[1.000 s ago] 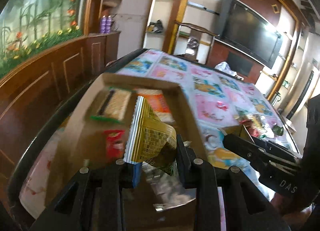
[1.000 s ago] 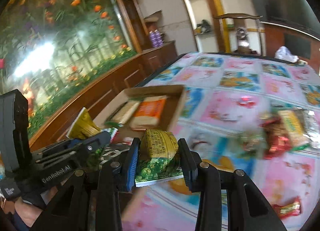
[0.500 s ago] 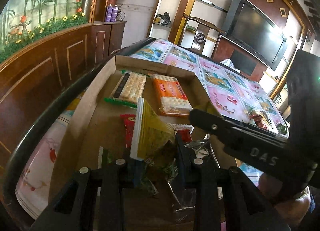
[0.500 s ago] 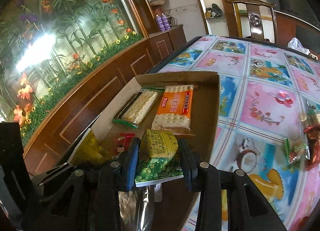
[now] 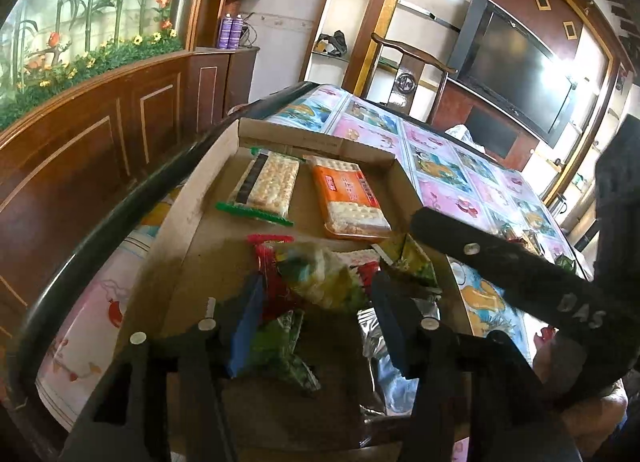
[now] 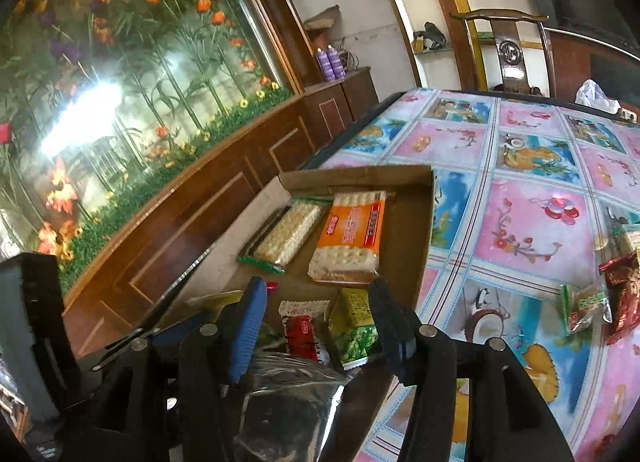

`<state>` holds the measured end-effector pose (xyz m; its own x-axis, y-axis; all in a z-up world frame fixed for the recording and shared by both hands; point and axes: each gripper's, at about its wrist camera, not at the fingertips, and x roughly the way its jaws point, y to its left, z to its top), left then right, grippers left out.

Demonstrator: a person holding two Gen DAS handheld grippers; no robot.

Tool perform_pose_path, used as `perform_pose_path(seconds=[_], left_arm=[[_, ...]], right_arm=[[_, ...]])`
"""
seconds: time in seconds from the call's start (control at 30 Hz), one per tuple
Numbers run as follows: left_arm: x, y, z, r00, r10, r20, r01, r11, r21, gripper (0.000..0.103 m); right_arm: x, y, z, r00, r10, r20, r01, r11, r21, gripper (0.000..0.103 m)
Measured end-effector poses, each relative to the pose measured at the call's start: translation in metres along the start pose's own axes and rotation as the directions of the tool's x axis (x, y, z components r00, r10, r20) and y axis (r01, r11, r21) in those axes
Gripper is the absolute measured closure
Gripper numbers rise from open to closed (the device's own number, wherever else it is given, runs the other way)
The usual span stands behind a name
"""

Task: Organize snacks
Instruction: 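Lower both bags into the box and open both grippers, then grasp the brown chocolate wrapper with the right gripper while the left grasps a green-white packet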

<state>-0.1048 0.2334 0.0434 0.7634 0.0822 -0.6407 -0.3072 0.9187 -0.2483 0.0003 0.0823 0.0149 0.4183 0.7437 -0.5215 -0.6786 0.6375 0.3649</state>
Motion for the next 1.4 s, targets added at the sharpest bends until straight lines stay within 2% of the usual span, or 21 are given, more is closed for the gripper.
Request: perform_pose_path(seconds=[0.3,0.33,0.43,0.47,0.53,0.57,0.6,0.67,0.77,0.8,0.87,0.93,1.07,1.1,1.2,1.27,1.3,1.4], left_arm=[[-0.015,-0.016,0.007,0.999,0.007,0.035,-0.008,0.999,0.033,0.049],[-0.016,-0.019,0.007,0.999,0.004,0.035,-0.006,0.999,0.038,0.049],[-0.018,-0.031,0.007,0.999,-0.011,0.032,0.009,0.998,0.062,0.049],[-0.019,-0.037,0.008,0.999,-0.017,0.034,0.014,0.997,0.076,0.049],[-0.021,-0.046,0.008,0.999,-0.025,0.038,0.021,0.995,0.098,0.049],[-0.021,-0.052,0.008,0.999,-0.033,0.039,0.028,0.993,0.115,0.049],[-0.021,-0.056,0.008,0.998,-0.039,0.038,0.034,0.992,0.125,0.049],[-0.020,-0.067,0.008,0.998,-0.060,0.033,0.054,0.988,0.143,0.049],[-0.019,-0.079,0.007,0.996,-0.084,0.022,0.079,0.983,0.165,0.049],[-0.019,-0.082,0.006,0.996,-0.090,0.019,0.085,0.982,0.171,0.049],[-0.018,-0.089,0.005,0.995,-0.103,0.010,0.100,0.978,0.186,0.049],[-0.017,-0.095,0.003,0.994,-0.113,-0.003,0.111,0.973,0.201,0.049],[-0.013,-0.107,-0.001,0.991,-0.128,-0.031,0.131,0.964,0.233,0.048],[-0.011,-0.111,-0.002,0.990,-0.134,-0.044,0.141,0.961,0.238,0.047],[-0.006,-0.120,0.001,0.982,-0.170,-0.087,0.186,0.955,0.231,0.047],[-0.001,-0.129,0.004,0.971,-0.202,-0.130,0.228,0.947,0.225,0.047],[0.002,-0.133,0.005,0.966,-0.214,-0.143,0.243,0.943,0.227,0.047],[0.013,-0.151,0.008,0.959,-0.215,-0.185,0.258,0.932,0.255,0.042]], right_arm=[[-0.038,-0.040,0.003,0.998,-0.014,0.061,0.008,0.996,0.094,0.043],[-0.043,-0.046,0.004,0.997,-0.027,0.068,0.021,0.995,0.100,0.043],[-0.057,-0.069,0.007,0.987,-0.141,0.077,0.132,0.985,0.109,0.043],[-0.062,-0.080,0.008,0.979,-0.189,0.074,0.180,0.977,0.113,0.043],[-0.066,-0.104,0.011,0.948,-0.312,0.054,0.304,0.944,0.129,0.043],[-0.065,-0.120,0.013,0.928,-0.372,0.016,0.367,0.922,0.127,0.043],[-0.065,-0.129,0.013,0.917,-0.398,0.000,0.394,0.909,0.132,0.044],[-0.060,-0.148,0.011,0.881,-0.470,-0.049,0.472,0.872,0.130,0.044],[-0.053,-0.154,0.010,0.849,-0.523,-0.074,0.528,0.844,0.089,0.047],[-0.049,-0.156,0.008,0.845,-0.527,-0.086,0.533,0.842,0.079,0.047],[-0.041,-0.157,0.007,0.853,-0.511,-0.109,0.519,0.852,0.064,0.050],[-0.032,-0.158,0.003,0.836,-0.532,-0.136,0.540,0.841,0.034,0.057],[-0.029,-0.163,-0.003,0.841,-0.516,-0.163,0.527,0.849,0.029,0.065],[-0.031,-0.164,-0.004,0.852,-0.497,-0.165,0.509,0.860,0.043,0.066],[-0.041,-0.163,-0.006,0.910,-0.378,-0.167,0.399,0.910,0.112,0.067],[-0.054,-0.161,-0.007,0.942,-0.306,-0.138,0.326,0.934,0.149,0.067],[-0.065,-0.158,-0.006,0.946,-0.307,-0.104,0.320,0.936,0.148,0.067],[-0.088,-0.156,-0.005,0.938,-0.345,-0.035,0.346,0.928,0.138,0.067]])
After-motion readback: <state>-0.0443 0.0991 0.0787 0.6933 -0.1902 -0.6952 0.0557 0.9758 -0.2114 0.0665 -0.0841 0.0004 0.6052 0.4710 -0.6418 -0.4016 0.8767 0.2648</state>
